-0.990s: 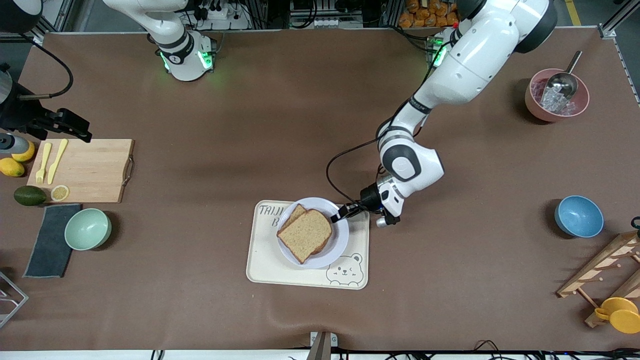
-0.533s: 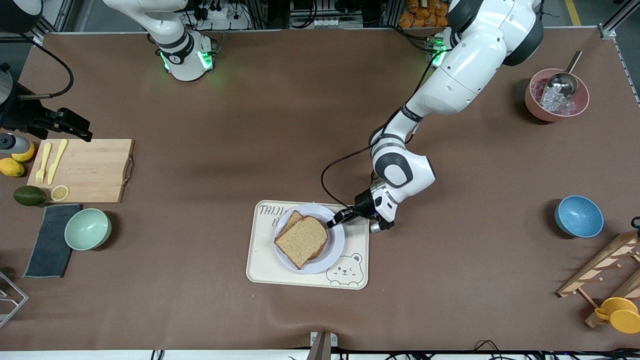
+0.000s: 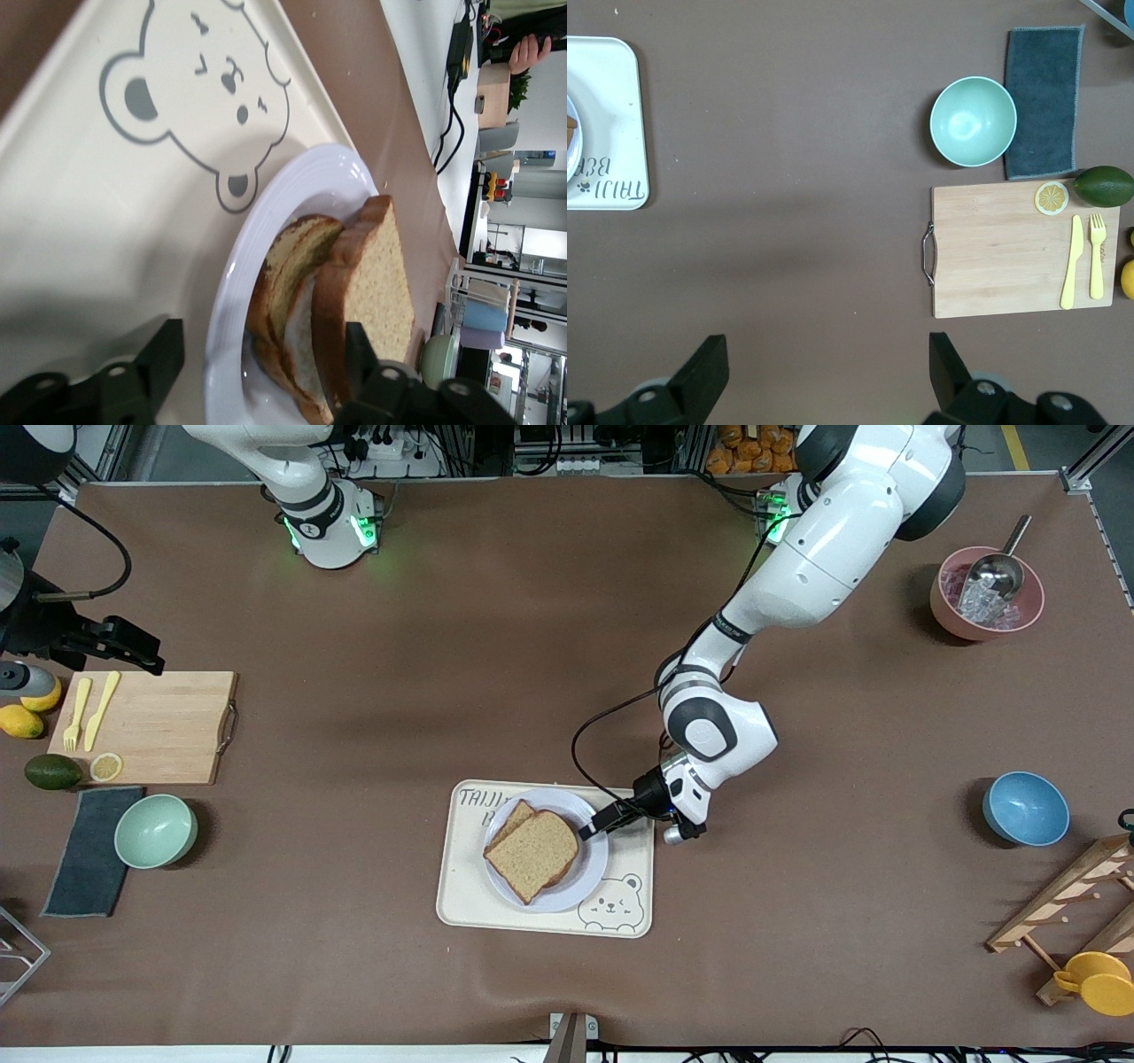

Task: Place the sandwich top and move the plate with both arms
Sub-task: 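Slide the plate with the left gripper onto the bear tray, then open the left gripper and lift it off the plate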

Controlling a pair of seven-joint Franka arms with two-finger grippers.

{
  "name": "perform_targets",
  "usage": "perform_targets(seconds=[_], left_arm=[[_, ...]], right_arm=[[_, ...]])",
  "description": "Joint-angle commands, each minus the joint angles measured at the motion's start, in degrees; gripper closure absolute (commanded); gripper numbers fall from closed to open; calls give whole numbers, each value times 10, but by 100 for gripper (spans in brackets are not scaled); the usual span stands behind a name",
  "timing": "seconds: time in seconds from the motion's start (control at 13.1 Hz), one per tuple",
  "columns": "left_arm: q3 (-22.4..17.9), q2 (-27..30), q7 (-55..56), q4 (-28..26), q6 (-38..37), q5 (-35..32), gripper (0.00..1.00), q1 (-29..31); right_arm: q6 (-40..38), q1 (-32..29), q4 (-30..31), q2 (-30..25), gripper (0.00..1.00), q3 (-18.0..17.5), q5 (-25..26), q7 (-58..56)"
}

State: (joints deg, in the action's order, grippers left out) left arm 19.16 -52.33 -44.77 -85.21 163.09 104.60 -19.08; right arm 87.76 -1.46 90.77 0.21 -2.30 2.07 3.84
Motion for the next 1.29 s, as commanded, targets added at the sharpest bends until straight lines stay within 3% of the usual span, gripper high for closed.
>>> perform_targets(seconds=[0.0,0.23,0.46,1.22], left_arm=[[-1,30,4,-8,42,33,0,0],[-1,58,16,-14,104,34,0,-3],[-3,89,14,-35,110,8,0,16],[-3,170,14,-166,86,-269,0,135]], right_arm=[[-4,2,2,-3,0,5,-9,-1],[-4,2,2,-3,0,5,-9,-1],[-4,2,2,-3,0,5,-9,-1],[-3,2,2,-3,0,5,-9,-1]])
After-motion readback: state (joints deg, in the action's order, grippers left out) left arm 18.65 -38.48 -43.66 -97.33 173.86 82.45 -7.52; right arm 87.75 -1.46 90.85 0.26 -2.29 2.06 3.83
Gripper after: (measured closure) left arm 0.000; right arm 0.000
